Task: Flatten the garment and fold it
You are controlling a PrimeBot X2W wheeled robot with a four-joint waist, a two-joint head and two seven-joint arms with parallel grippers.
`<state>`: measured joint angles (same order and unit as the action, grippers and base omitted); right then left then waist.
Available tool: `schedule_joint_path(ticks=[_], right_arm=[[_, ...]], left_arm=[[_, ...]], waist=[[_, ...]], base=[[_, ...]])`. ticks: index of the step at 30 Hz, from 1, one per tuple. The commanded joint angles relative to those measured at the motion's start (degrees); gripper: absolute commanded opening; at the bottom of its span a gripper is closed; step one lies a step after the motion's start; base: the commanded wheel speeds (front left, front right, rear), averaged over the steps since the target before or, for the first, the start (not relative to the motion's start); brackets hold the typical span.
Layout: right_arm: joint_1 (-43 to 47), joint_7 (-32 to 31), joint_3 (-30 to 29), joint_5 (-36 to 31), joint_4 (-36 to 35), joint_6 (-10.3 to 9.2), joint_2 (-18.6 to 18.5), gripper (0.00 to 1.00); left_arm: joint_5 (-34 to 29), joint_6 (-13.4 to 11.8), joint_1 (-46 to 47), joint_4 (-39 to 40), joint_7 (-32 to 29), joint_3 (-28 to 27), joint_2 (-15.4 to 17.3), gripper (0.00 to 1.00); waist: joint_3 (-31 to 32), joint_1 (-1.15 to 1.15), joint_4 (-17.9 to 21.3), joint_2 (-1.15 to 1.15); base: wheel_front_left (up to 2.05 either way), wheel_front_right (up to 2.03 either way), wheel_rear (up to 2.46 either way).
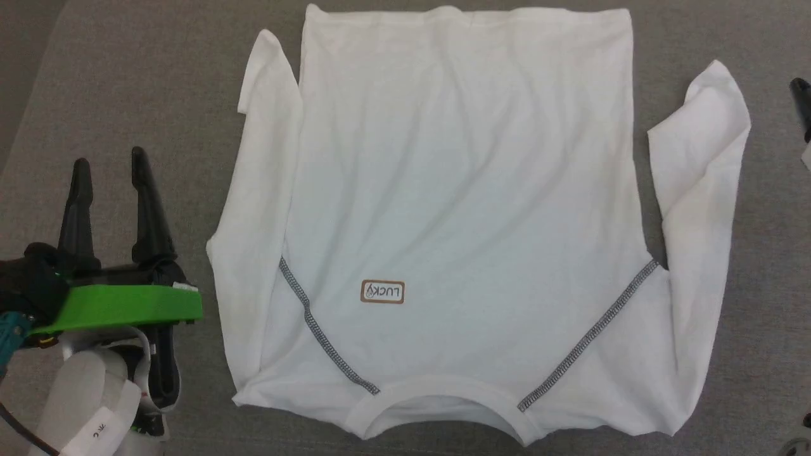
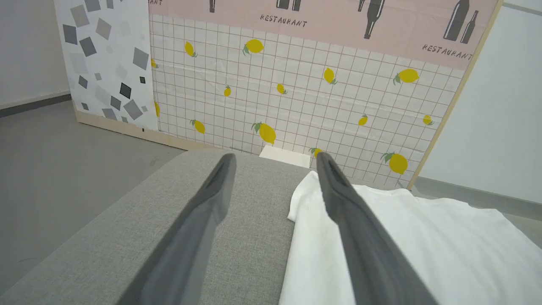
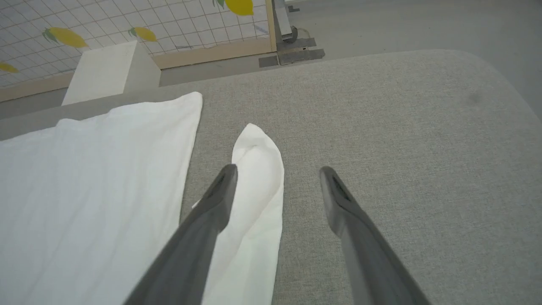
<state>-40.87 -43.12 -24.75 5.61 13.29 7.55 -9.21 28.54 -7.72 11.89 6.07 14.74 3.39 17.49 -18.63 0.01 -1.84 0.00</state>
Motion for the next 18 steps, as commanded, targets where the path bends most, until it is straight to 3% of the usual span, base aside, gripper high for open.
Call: schedule_joint_path(ticks=[1, 11, 15, 16, 17, 18], right_arm=[[-2.1, -1.1, -0.1, -1.8, 1.4, -0.06, -0.7, 1.0], [-7.5, -8.9, 0.4, -13.1, 7.4, -0.06, -1.8, 1.0], [-7.6, -10.7, -0.4, -12.5, 8.2, -0.06, -0.7, 1.0], [-7.6, -11.0, -0.8, -12.2, 8.3, -0.06, -0.3, 0.94], [-7.6, -10.9, -1.3, -11.8, 8.3, -0.06, 0.0, 0.22], [-7.5, -10.6, -1.4, -11.5, 8.2, -0.06, 0.2, 0.0]], left_arm=[[-1.2, 0.8, 1.1, 0.1, 0.2, -0.6, -0.9, 1.0], [-4.8, 5.2, 2.8, 0.8, 0.3, -3.7, -6.0, 1.0], [-5.9, 6.5, 3.0, 0.5, 0.3, -4.5, -7.0, 1.0], [-6.1, 6.7, 3.0, 0.3, 0.3, -4.7, -7.3, 1.0], [-6.2, 7.0, 2.9, 0.2, 0.3, -5.0, -7.6, 1.0], [-6.4, 7.3, 2.9, -0.1, 0.3, -5.2, -7.8, 1.0]], waist=[[-7.6, -0.01, -3.2, 0.0], [-13.3, -0.01, -6.0, 0.0], [-13.2, -0.01, -6.1, 0.0], [-13.0, -0.01, -6.0, 0.0], [-12.7, -0.01, -5.9, 0.0], [-12.3, -0.01, -5.8, 0.0]], base=[[0.0, 0.0, 0.0], [0.0, 0.0, 0.0], [0.0, 0.0, 0.0], [0.0, 0.0, 0.0], [0.0, 0.0, 0.0], [0.0, 0.0, 0.0]])
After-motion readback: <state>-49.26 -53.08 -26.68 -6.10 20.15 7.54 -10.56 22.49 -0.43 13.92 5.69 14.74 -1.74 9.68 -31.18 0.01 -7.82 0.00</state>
